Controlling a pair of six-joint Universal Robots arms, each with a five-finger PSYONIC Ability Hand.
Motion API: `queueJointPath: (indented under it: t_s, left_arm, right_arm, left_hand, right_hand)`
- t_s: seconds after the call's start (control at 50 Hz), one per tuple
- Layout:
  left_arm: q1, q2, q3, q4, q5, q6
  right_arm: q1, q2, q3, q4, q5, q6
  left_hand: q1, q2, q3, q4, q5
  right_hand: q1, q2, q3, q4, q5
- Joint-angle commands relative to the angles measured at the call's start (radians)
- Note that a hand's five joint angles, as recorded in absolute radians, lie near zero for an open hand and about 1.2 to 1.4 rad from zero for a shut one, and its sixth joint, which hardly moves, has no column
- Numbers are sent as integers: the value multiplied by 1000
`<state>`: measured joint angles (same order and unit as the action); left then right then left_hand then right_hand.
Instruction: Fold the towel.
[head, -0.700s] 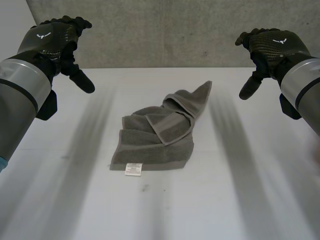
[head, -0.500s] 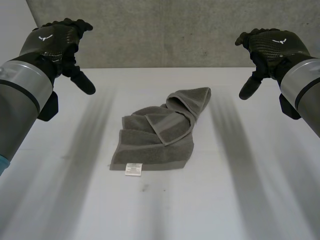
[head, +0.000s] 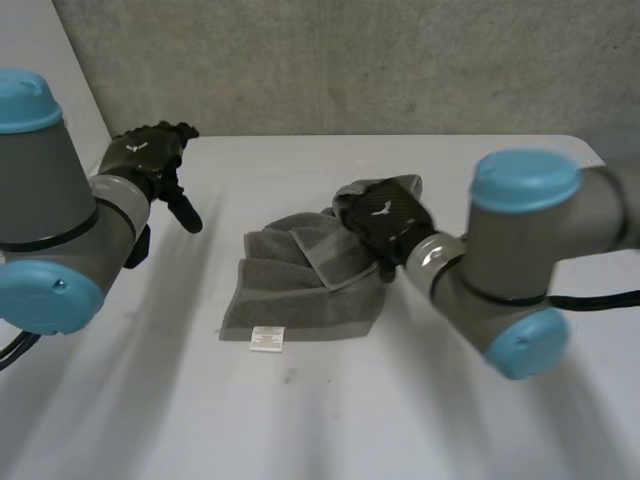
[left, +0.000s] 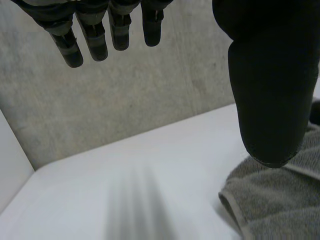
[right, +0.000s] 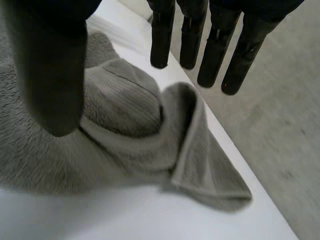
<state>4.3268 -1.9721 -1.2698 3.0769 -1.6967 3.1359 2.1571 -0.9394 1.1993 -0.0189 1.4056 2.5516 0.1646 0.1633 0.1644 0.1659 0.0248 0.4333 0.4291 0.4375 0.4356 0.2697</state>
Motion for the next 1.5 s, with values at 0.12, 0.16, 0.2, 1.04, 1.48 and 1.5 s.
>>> queueJointPath:
  t_s: [0.12, 0.16, 0.2, 1.04, 1.48, 1.5]
  left_arm:
    - [2, -36, -2, 28, -1, 0]
    - [2, -36, -3, 31, -1, 0]
    - [2, -36, -3, 31, -1, 1]
    - [-2, -56, -32, 31, -1, 3]
    - [-27, -169, -36, -62, 118, -192]
    - [-27, -169, -36, -63, 118, -192]
  right_arm:
    - [81, 293, -217, -95, -25, -8]
    - [84, 318, -247, -90, -17, -8]
    - [84, 340, -267, -90, -10, -8]
    - [75, 278, -276, -108, 4, 29]
    - [-6, -128, 60, -59, 41, 191]
    - [-5, -130, 81, -59, 47, 194]
  left_hand:
    - [20, 21, 20, 18, -15]
    - [20, 21, 20, 18, -15]
    - [20, 21, 20, 18, -15]
    - [52, 53, 52, 50, 17]
    - [52, 53, 52, 50, 17]
    - [52, 53, 52, 50, 17]
  right_hand:
    - [191, 195, 187, 189, 180]
    - [230, 234, 226, 228, 219]
    - [259, 264, 255, 257, 248]
    - [963, 967, 959, 961, 952]
    - [963, 967, 959, 961, 952]
    - [963, 967, 959, 961, 952]
